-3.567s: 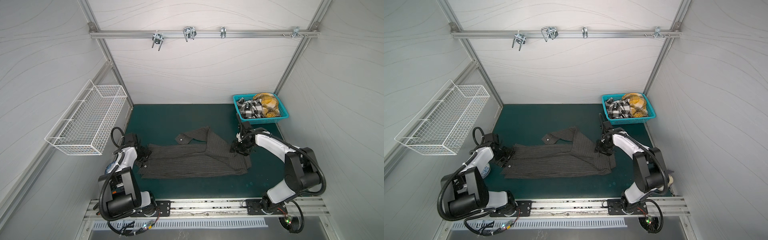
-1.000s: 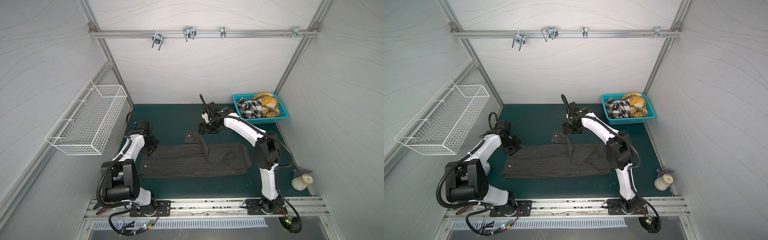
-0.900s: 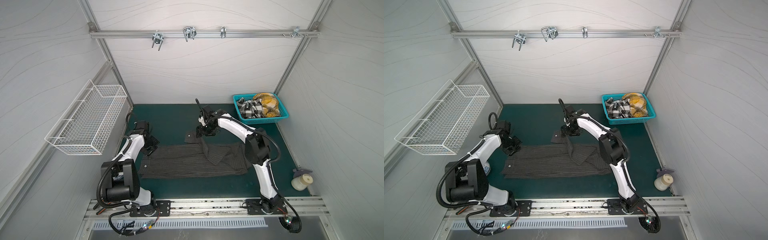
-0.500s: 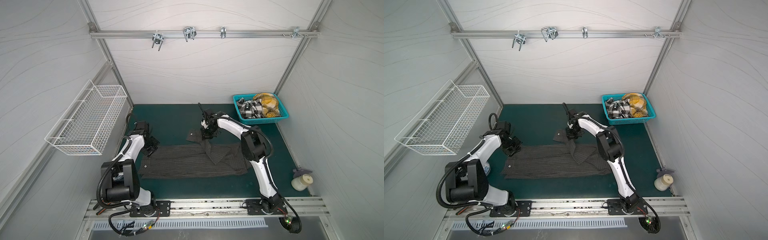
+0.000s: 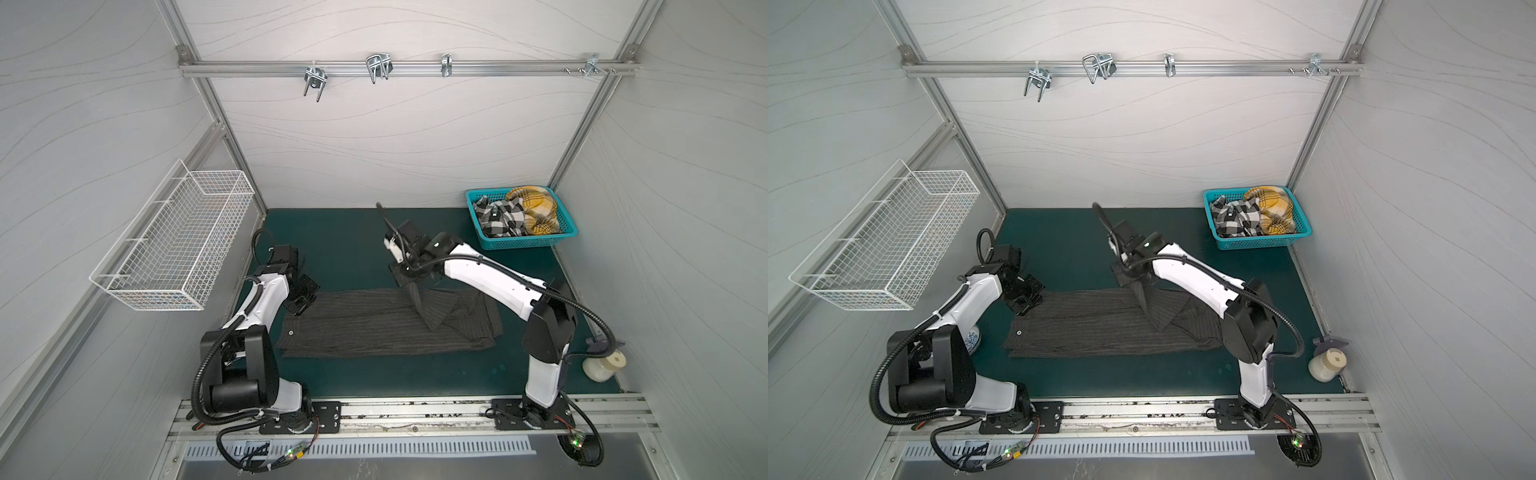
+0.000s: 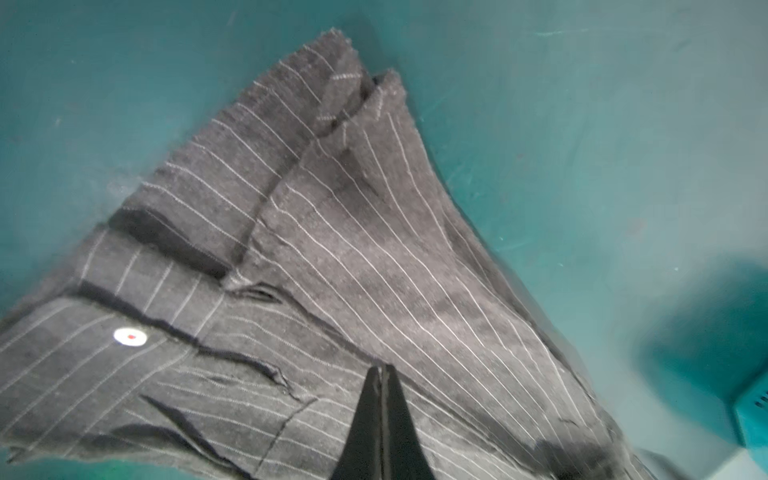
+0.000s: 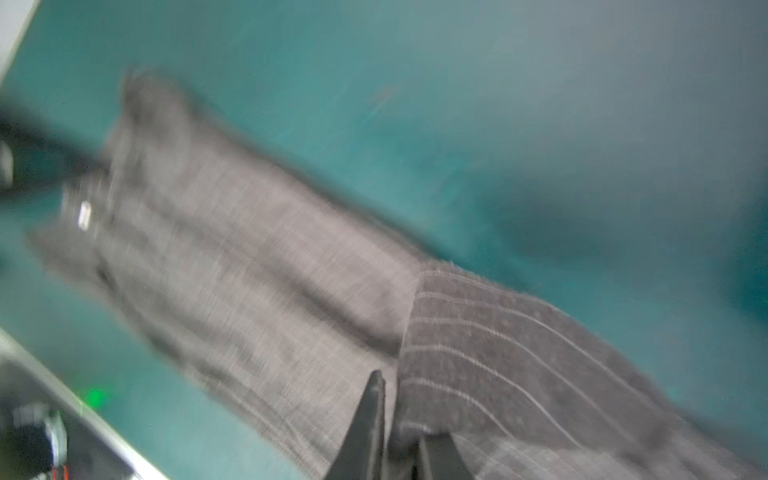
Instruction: Fold and stack the long sleeve shirts
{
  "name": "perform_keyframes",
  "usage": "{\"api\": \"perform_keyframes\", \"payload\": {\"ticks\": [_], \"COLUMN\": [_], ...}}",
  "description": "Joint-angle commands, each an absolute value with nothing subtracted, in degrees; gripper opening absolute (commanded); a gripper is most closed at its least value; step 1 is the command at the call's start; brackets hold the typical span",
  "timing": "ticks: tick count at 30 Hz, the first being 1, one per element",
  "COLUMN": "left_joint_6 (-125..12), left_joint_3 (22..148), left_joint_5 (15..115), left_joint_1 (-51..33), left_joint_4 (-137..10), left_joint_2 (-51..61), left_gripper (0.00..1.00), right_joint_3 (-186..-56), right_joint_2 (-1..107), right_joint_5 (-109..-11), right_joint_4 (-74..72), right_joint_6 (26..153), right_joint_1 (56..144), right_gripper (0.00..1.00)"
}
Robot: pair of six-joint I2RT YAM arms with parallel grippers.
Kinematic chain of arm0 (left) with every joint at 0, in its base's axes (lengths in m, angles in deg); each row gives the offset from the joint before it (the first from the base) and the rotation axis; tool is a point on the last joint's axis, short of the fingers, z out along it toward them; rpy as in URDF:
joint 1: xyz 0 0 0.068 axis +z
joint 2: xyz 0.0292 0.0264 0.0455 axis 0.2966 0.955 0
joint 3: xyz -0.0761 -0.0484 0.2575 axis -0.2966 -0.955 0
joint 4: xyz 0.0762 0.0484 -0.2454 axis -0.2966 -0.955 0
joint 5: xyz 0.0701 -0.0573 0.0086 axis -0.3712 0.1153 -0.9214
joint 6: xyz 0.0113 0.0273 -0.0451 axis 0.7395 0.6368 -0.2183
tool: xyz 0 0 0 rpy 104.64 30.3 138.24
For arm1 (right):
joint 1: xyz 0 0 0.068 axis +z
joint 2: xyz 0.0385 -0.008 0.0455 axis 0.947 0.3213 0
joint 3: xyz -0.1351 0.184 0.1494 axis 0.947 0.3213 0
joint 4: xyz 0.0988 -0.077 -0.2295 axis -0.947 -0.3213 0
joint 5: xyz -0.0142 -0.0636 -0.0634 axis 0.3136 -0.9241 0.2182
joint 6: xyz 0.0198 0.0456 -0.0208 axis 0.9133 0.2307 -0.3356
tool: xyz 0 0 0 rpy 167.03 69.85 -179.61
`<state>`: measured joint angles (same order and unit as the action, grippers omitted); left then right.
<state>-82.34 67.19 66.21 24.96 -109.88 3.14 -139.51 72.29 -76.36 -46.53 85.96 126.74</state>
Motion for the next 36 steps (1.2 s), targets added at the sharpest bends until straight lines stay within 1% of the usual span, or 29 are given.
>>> {"api": "perform_keyframes", "payload": {"ticks": [1,3,5,6,8,10,12,15,16,17,18,19,22,24,25,27,29,32,36], "left_joint_6": [-84.40,-84.67,-84.41,-83.93,-82.83,-81.64,-80.57,-77.69,-75.95,-74.70,-73.16,-71.48,-65.94,-61.91,-59.77,-56.41,-53.47,-50.30,-48.66], "left_joint_3": [65.03,63.17,61.35,60.80,60.42,60.95,61.97,64.99,66.59,68.05,69.97,72.16,79.48,84.35,86.79,90.97,94.13,97.50,100.88], "left_joint_5": [68.85,68.94,69.30,69.79,69.95,69.73,69.28,68.14,67.62,67.02,66.74,66.93,65.41,64.15,63.78,62.06,60.49,58.04,52.47], "left_joint_1": [24.72,24.72,24.64,24.38,22.62,19.86,16.49,8.80,5.44,2.74,-0.79,-3.78,-12.30,-16.66,-18.68,-21.82,-24.54,-27.40,-28.84], "left_joint_4": [-108.64,-108.54,-108.29,-107.93,-108.23,-108.49,-108.20,-105.95,-105.01,-104.40,-103.89,-103.53,-104.51,-106.14,-107.15,-109.09,-110.51,-111.88,-114.85], "left_joint_2": [-0.35,-2.22,-3.61,-3.97,-4.12,-4.03,-4.11,-3.86,-3.34,-2.52,-1.18,0.20,6.58,11.42,14.22,18.91,23.21,28.11,33.53], "left_gripper": [0.01,0.13,0.29,0.34,0.41,0.45,0.48,0.53,0.55,0.57,0.58,0.59,0.62,0.63,0.66,0.69,0.69,0.67,0.59], "right_joint_3": [-133.25,-130.42,-128.86,-128.73,-128.11,-127.11,-126.71,-122.87,-120.69,-118.82,-116.68,-114.65,-111.00,-109.20,-108.29,-106.79,-105.10,-103.20,-102.00], "right_joint_2": [69.04,68.81,69.67,70.02,69.19,66.37,62.74,56.15,54.28,53.47,53.02,53.40,55.98,57.69,58.37,59.15,59.61,60.47,61.24], "right_joint_5": [-80.96,-78.99,-79.48,-80.39,-80.98,-81.19,-80.75,-74.51,-71.12,-67.10,-62.09,-58.19,-51.36,-48.55,-47.36,-45.77,-44.32,-42.75,-41.24], "right_joint_4": [-43.97,-42.84,-43.54,-44.62,-46.21,-47.16,-48.86,-47.80,-46.61,-45.48,-44.08,-42.80,-41.71,-40.44,-39.59,-38.17,-36.49,-34.83,-34.00], "right_joint_6": [86.76,87.36,87.83,88.45,89.71,91.47,93.89,98.70,100.52,102.40,103.89,104.87,107.12,107.59,107.81,108.59,109.40,110.45,111.09], "right_joint_1": [132.31,135.86,139.54,140.85,142.40,142.15,139.88,131.88,127.84,124.27,120.08,116.41,108.63,105.41,104.13,101.98,99.98,97.63,96.08], "right_gripper": [0.27,0.54,0.70,0.74,0.77,0.77,0.77,0.74,0.68,0.60,0.47,0.37,0.24,0.19,0.17,0.15,0.14,0.12,0.10]}}
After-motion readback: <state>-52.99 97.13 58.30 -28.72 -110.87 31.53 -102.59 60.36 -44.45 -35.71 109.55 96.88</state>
